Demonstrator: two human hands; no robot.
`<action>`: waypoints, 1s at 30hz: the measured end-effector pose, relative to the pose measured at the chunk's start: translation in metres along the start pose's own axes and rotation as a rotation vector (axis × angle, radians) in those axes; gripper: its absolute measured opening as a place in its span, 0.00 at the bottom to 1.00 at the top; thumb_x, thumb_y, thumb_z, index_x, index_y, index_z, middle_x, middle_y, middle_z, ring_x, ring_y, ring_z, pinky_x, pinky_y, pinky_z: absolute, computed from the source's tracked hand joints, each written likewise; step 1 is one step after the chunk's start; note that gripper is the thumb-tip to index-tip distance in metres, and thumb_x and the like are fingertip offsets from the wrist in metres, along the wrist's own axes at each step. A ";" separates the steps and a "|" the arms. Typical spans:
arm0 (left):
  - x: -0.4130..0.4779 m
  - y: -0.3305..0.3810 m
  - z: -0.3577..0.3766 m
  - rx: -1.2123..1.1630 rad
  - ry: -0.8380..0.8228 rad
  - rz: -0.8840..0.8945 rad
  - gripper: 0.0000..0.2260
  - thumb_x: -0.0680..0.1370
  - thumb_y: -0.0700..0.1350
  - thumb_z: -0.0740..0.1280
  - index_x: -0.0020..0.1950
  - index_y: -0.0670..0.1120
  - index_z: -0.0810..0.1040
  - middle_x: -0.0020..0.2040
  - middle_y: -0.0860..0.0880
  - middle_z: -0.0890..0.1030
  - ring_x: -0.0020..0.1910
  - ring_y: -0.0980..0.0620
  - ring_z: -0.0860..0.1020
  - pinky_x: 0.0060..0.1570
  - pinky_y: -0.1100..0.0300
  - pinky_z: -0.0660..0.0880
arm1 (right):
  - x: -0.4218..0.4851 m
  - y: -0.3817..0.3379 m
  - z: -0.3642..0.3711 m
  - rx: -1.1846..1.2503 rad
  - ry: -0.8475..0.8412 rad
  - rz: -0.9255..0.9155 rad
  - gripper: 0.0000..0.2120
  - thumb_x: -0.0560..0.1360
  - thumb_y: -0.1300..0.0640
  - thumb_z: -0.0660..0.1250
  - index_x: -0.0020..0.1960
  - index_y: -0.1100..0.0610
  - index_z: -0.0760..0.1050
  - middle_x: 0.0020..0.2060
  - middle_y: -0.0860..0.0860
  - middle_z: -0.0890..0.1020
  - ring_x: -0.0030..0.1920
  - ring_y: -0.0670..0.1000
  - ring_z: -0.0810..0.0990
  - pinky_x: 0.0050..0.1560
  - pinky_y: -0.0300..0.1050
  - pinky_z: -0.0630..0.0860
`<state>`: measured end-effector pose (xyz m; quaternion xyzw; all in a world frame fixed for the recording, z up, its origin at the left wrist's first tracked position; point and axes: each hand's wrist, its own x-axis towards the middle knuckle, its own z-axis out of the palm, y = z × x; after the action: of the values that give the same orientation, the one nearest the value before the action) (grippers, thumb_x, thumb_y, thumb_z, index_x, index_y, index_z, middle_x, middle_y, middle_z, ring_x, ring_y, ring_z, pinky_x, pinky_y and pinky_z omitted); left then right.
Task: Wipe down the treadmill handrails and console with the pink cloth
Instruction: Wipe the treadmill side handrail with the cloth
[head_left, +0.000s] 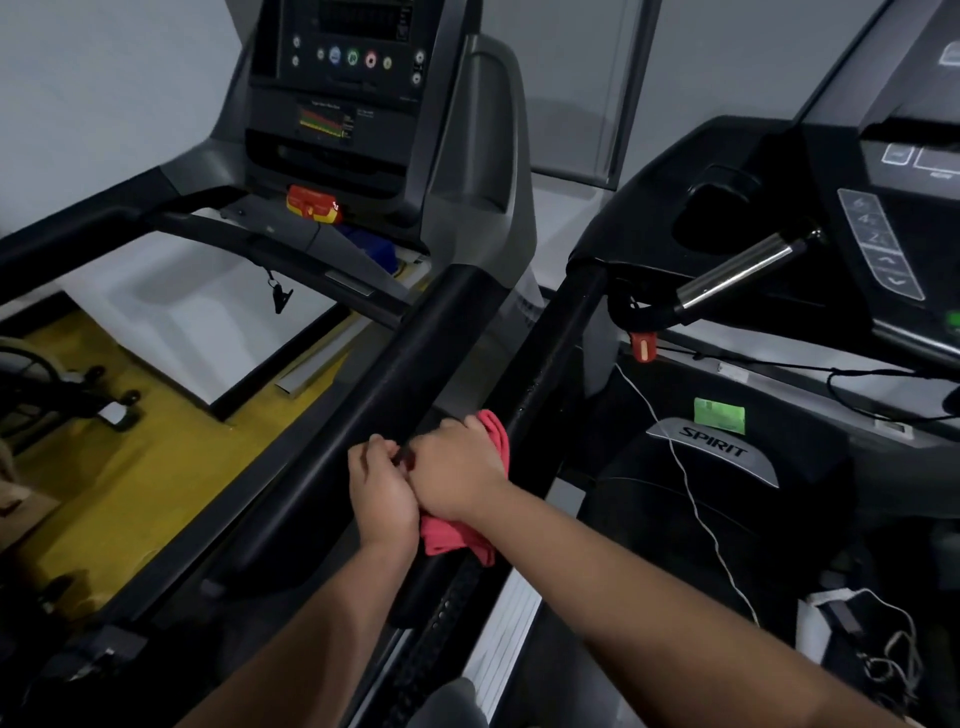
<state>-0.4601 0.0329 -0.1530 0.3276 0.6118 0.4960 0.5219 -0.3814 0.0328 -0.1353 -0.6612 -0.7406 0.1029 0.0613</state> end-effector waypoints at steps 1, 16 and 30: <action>-0.002 0.000 0.000 0.035 -0.038 0.029 0.10 0.82 0.47 0.56 0.46 0.46 0.73 0.46 0.44 0.78 0.44 0.48 0.77 0.46 0.53 0.73 | -0.006 0.002 0.002 0.073 0.109 0.020 0.16 0.78 0.49 0.54 0.45 0.55 0.77 0.45 0.51 0.81 0.52 0.54 0.73 0.53 0.48 0.60; 0.008 -0.011 0.016 0.687 -0.433 0.160 0.16 0.79 0.58 0.58 0.57 0.49 0.76 0.56 0.51 0.78 0.57 0.51 0.75 0.59 0.53 0.70 | -0.060 0.048 0.062 0.774 0.654 0.244 0.12 0.75 0.46 0.53 0.51 0.53 0.66 0.46 0.44 0.67 0.47 0.38 0.69 0.50 0.34 0.67; 0.012 -0.014 0.020 0.768 -0.526 0.027 0.26 0.78 0.65 0.51 0.68 0.54 0.72 0.66 0.49 0.75 0.64 0.49 0.73 0.67 0.47 0.66 | -0.058 0.048 0.036 0.659 0.569 0.228 0.23 0.77 0.42 0.58 0.65 0.55 0.72 0.53 0.44 0.69 0.53 0.45 0.74 0.55 0.42 0.73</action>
<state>-0.4424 0.0453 -0.1692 0.6197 0.5936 0.1407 0.4937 -0.3360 -0.0225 -0.1786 -0.6857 -0.5446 0.1535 0.4579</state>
